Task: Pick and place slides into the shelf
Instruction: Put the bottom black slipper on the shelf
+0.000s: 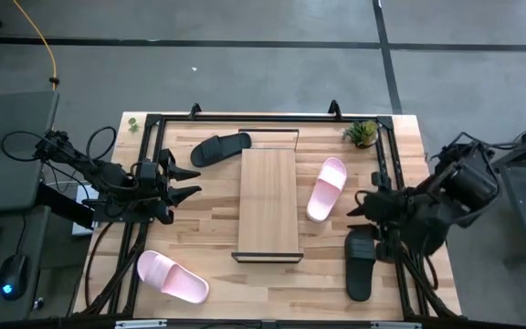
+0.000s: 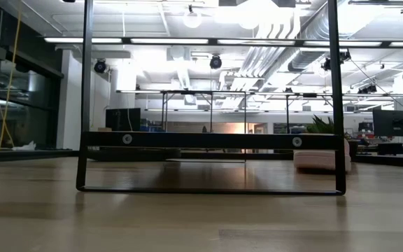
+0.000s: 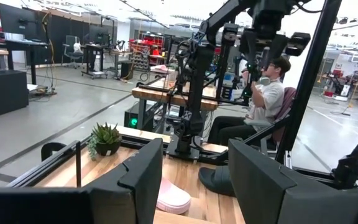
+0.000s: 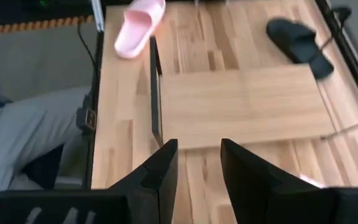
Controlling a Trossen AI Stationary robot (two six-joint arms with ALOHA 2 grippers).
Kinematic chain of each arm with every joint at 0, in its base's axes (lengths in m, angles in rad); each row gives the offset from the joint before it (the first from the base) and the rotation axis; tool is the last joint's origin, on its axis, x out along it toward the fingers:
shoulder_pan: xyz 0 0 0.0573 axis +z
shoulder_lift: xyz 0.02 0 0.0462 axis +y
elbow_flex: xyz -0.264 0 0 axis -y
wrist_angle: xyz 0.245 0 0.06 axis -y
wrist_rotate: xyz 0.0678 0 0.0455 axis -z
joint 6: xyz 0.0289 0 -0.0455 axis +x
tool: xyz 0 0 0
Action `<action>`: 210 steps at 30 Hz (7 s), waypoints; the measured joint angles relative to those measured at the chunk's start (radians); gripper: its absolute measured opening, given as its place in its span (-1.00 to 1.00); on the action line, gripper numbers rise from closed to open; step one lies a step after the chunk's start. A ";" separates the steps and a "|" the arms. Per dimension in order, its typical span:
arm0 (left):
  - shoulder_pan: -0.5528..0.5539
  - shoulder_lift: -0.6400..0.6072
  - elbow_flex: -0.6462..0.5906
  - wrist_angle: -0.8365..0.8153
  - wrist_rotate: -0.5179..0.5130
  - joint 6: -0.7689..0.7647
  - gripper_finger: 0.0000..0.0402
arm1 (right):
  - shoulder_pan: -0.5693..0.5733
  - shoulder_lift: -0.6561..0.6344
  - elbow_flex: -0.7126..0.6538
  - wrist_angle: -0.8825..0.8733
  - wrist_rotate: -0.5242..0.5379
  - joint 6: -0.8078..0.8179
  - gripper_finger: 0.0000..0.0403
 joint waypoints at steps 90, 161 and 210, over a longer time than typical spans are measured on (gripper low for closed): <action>0.000 0.000 0.000 -0.159 0.000 -0.082 -0.16 | 0.201 0.685 -0.013 0.022 -0.353 0.605 -0.44; 0.000 0.000 0.000 -0.182 0.000 -0.107 -0.16 | 0.211 0.679 -0.372 0.015 -0.182 0.692 -0.44; 0.000 0.000 0.000 -0.186 0.000 -0.108 -0.16 | 0.171 0.673 -0.392 0.005 -0.298 0.600 -0.44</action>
